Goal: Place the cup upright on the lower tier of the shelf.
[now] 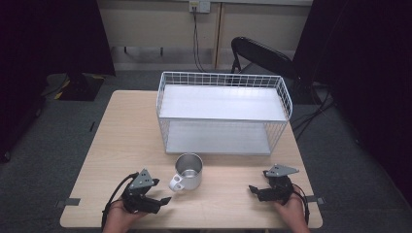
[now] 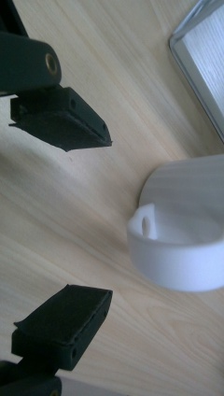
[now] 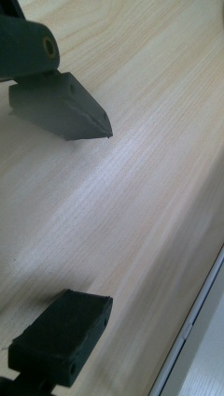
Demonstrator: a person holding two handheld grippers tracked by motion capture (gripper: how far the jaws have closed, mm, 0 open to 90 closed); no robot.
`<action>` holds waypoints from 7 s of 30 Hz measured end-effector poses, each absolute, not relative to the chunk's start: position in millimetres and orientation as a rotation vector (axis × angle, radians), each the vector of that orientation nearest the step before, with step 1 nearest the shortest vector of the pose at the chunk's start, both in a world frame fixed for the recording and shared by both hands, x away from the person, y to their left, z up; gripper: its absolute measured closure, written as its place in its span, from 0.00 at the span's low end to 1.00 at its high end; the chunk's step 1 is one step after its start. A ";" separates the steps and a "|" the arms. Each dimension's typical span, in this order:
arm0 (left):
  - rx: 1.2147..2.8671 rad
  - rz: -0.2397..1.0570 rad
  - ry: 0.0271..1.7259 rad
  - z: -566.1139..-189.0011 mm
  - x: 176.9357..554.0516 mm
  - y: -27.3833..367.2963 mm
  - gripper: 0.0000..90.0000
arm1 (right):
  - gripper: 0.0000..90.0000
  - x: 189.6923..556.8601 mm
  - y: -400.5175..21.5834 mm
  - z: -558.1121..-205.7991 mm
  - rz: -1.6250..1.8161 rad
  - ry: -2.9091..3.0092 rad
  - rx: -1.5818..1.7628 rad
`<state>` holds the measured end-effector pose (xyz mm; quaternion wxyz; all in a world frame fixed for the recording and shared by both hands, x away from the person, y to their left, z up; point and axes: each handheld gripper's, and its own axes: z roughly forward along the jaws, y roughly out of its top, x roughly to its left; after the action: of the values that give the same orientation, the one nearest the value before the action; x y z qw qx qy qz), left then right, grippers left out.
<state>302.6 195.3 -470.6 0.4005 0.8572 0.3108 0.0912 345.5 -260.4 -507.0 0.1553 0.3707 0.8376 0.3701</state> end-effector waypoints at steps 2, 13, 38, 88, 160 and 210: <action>2.169 0.235 0.788 -469.8 302.6 194.3 0.24 | 0.17 345.5 -260.4 -507.0 1.060 2.399 1.062; 2.093 0.277 0.864 -459.5 306.0 186.8 0.24 | 0.17 345.5 -260.4 -507.0 1.060 2.398 1.062; 2.111 0.343 0.853 -454.3 306.4 166.0 0.46 | 0.17 346.0 -260.2 -507.1 1.059 2.395 1.063; 2.141 0.325 0.848 -443.6 312.7 155.9 0.80 | 0.17 345.9 -259.9 -507.1 1.058 2.394 1.067; 2.023 0.509 0.836 -412.6 350.8 124.7 0.80 | 0.17 345.9 -259.9 -507.1 1.058 2.394 1.066; 1.957 0.602 0.920 -420.6 390.0 97.7 0.80 | 0.17 346.0 -260.0 -507.1 1.059 2.393 1.066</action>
<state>390.0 97.7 -420.6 0.4335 0.7857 0.3694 0.2416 346.0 -260.0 -507.1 0.1573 0.3725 0.8363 0.3702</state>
